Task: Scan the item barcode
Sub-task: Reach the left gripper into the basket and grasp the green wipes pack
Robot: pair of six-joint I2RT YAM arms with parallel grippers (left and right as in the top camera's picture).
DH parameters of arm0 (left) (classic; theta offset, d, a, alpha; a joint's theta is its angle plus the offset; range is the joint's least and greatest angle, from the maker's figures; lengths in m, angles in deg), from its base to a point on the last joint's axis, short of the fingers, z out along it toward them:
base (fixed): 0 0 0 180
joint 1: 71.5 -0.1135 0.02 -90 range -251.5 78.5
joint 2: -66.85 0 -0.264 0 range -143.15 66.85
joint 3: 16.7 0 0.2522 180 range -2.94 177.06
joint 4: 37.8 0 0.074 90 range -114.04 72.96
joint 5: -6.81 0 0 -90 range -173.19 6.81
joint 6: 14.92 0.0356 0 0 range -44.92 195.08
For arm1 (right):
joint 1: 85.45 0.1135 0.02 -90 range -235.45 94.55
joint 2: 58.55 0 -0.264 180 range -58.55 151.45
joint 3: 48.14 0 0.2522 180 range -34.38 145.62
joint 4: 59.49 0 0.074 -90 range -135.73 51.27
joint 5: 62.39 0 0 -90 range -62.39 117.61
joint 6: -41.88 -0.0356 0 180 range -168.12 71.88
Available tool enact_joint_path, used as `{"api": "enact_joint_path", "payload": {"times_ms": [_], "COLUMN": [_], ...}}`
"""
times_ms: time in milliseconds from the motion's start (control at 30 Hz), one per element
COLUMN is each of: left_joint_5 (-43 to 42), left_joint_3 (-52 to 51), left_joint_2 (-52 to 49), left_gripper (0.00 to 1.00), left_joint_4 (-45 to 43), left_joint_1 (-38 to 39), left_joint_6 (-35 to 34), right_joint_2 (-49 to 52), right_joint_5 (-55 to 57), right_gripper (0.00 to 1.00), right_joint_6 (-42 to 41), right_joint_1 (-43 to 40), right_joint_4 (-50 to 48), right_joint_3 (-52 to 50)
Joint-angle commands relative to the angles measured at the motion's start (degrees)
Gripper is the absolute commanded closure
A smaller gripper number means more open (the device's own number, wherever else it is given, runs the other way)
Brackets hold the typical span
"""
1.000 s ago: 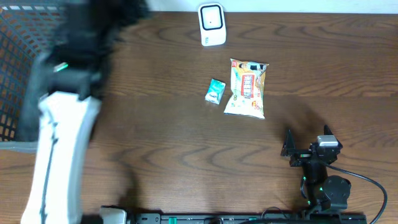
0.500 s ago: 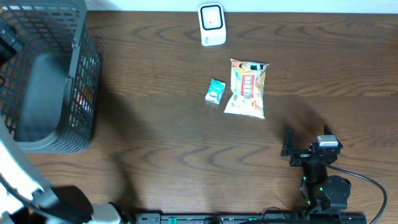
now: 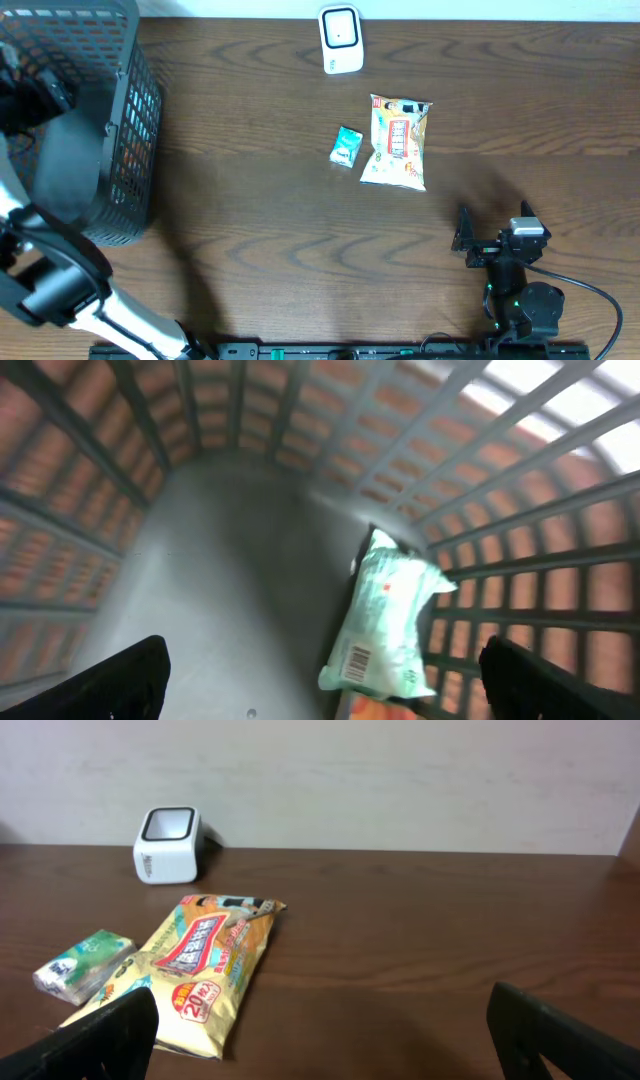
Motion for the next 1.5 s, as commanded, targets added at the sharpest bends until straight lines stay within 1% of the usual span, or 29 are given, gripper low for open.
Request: {"api": "enact_joint_path", "payload": {"times_ms": [0, 367, 433, 533, 633, 1067, 1167, 1233, 1267, 1333, 1367, 1400, 1433, 1467], "left_joint_5": [-0.87, -0.81, 0.42, 5.42, 5.38, 5.68, 11.17, 15.47, 16.50, 17.25, 17.27, 17.27, 17.27, 17.27], "left_joint_3": [-0.07, -0.11, -0.15, -0.26, -0.28, -1.05, -1.73, -1.75, -1.75, -1.75, -1.75, -1.73, -1.64, -1.40], "left_joint_2": [-5.09, -9.90, -10.80, -12.52, -13.79, -15.52, -15.93, -17.07, -17.44, -18.34, -18.38, -18.36, -18.10, -17.62], "left_gripper": [0.03, 0.03, 0.03, 0.03, 0.07, 0.07, 0.08, 0.15, 0.23, 0.42, 0.46, 0.52, 0.55, 0.66], "left_joint_4": [0.04, -2.73, -3.04, -2.99, -2.80, -2.93, -3.19, -2.93, -2.95, -2.99, -3.02, -3.21, -3.26, -3.34], "left_joint_1": [1.97, 7.85, 8.13, 8.33, 8.33, 11.69, 11.80, 11.80, 11.78, 11.76, 11.76, 11.76, 11.74, 11.69], "left_joint_6": [3.74, 4.33, 4.33, 4.33, 4.33, 5.46, 5.42, 5.40, 5.40, 5.38, 5.38, 5.38, 5.35, 4.87], "right_joint_2": [-0.20, -0.20, -0.20, -0.20, -0.20, -0.20, -0.20, -0.20, -0.20, -0.20, -0.20, -0.20, -0.20, -0.20], "right_joint_5": [-0.37, -0.37, -0.37, -0.37, -0.37, -0.37, -0.37, -0.37, -0.37, -0.37, -0.37, -0.37, -0.37, -0.37], "right_gripper": [0.01, 0.01, 0.01, 0.01, 0.01, 0.01, 0.01, 0.01, 0.01, 0.01, 0.01, 0.01, 0.01, 0.01], "right_joint_6": [-0.39, -0.39, -0.39, -0.39, -0.39, -0.39, -0.39, -0.39, -0.39, -0.39, -0.39, -0.39, -0.39, -0.39], "right_joint_1": [0.50, 0.50, 0.50, 0.50, 0.50, 0.50, 0.50, 0.50, 0.50, 0.50, 0.50, 0.50, 0.50, 0.50], "right_joint_4": [0.22, 0.22, 0.20, 0.22, 0.22, 0.22, 0.22, 0.22, 0.22, 0.22, 0.20, 0.22, 0.22, 0.22], "right_joint_3": [-0.09, -0.09, -0.09, -0.09, -0.09, -0.09, -0.09, -0.09, -0.09, -0.09, -0.09, -0.09, -0.09, -0.09]}}
